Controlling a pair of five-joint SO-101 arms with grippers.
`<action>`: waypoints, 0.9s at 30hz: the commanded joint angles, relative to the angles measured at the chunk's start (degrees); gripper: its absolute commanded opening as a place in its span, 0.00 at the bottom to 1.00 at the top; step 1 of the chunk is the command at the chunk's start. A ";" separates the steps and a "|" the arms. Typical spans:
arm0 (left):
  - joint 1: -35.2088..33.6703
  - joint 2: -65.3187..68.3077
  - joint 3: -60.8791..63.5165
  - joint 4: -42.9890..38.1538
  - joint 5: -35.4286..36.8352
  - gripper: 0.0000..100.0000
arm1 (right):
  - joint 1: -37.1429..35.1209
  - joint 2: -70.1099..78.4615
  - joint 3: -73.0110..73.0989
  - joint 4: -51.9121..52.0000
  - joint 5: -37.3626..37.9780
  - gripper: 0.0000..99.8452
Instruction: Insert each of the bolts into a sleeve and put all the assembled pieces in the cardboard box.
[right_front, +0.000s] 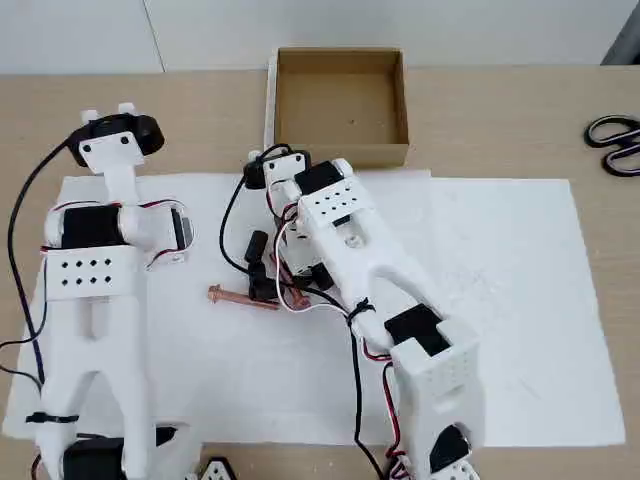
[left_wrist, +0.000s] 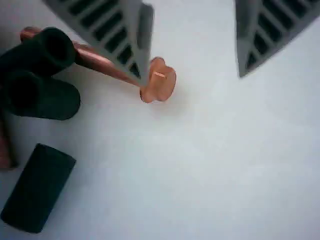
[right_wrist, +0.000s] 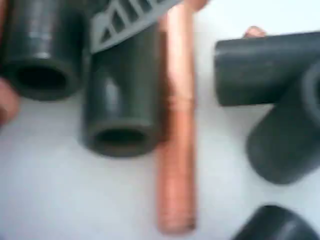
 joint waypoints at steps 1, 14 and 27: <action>0.00 -2.29 -1.10 -0.09 -0.26 0.11 | -1.01 -0.48 -2.29 0.04 -0.62 0.17; 0.00 -2.29 -1.10 0.00 -0.26 0.11 | -3.03 -0.40 -2.20 1.63 -0.62 0.17; 0.00 -2.29 -1.10 -0.09 -0.18 0.11 | -3.12 0.13 -2.20 3.12 -2.20 0.17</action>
